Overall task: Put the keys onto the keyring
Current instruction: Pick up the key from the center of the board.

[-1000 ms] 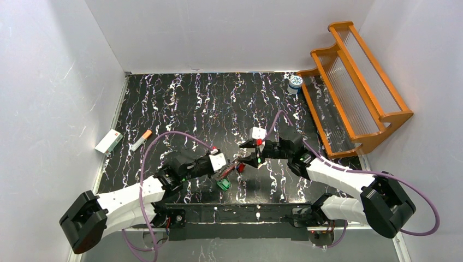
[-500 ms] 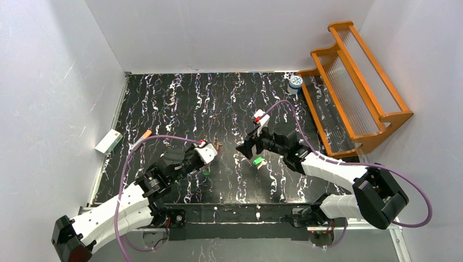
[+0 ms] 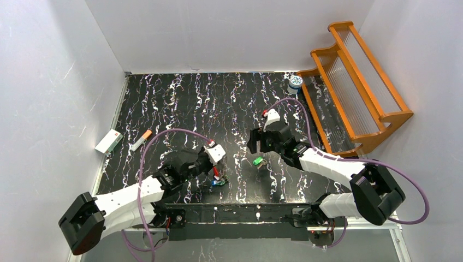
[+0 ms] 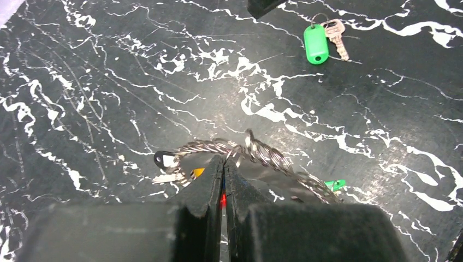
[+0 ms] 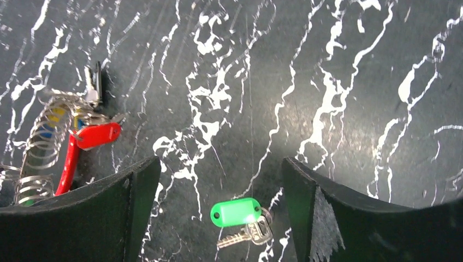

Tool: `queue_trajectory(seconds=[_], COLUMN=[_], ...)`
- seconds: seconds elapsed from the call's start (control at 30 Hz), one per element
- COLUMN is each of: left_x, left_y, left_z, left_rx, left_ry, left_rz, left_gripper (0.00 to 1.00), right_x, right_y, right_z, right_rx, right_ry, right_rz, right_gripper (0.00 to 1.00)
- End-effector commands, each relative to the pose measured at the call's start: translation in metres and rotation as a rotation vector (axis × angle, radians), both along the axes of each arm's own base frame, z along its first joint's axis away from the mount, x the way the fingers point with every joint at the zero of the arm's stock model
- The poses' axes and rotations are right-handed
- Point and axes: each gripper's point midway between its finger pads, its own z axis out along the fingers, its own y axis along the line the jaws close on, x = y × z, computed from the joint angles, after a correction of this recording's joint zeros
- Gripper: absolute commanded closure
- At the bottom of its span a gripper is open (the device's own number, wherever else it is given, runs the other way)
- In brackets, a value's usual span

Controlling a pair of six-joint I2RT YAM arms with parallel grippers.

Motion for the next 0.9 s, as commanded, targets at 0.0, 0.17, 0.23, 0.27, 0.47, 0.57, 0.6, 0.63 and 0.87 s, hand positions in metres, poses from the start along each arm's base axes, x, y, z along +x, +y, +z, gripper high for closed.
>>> queue_trajectory(seconds=[0.0, 0.17, 0.23, 0.27, 0.47, 0.57, 0.6, 0.63, 0.87], left_x=[0.0, -0.003, -0.005, -0.007, -0.012, -0.013, -0.013, -0.013, -0.013], left_y=[-0.021, -0.024, -0.024, -0.025, -0.024, -0.024, -0.023, -0.024, -0.023], left_z=[0.012, 0.006, 0.005, 0.005, 0.009, 0.011, 0.012, 0.013, 0.015], left_rx=[-0.133, -0.125, -0.127, -0.13, -0.153, -0.159, -0.161, -0.165, -0.171], left_ry=[-0.017, -0.017, -0.018, -0.019, -0.027, -0.032, -0.033, -0.034, -0.038], left_rz=[-0.041, -0.075, -0.087, -0.094, -0.112, -0.114, -0.113, -0.113, -0.111], left_gripper=[1.0, 1.0, 1.0, 1.0, 1.0, 1.0, 1.0, 1.0, 1.0], right_x=[-0.003, -0.02, -0.024, -0.024, -0.032, -0.033, -0.032, -0.03, -0.026], right_y=[-0.013, -0.021, -0.026, -0.03, -0.04, -0.042, -0.042, -0.04, -0.041], right_z=[0.002, -0.008, -0.013, -0.015, -0.037, -0.049, -0.052, -0.057, -0.071], right_rx=[0.001, 0.076, 0.11, 0.131, 0.262, 0.299, 0.311, 0.337, 0.334], right_ry=[0.063, 0.15, 0.193, 0.219, 0.41, 0.478, 0.493, 0.528, 0.586], right_rz=[-0.052, 0.034, 0.048, 0.052, 0.109, 0.118, 0.122, 0.133, 0.117], right_gripper=[0.13, 0.14, 0.16, 0.17, 0.22, 0.31, 0.33, 0.39, 0.59])
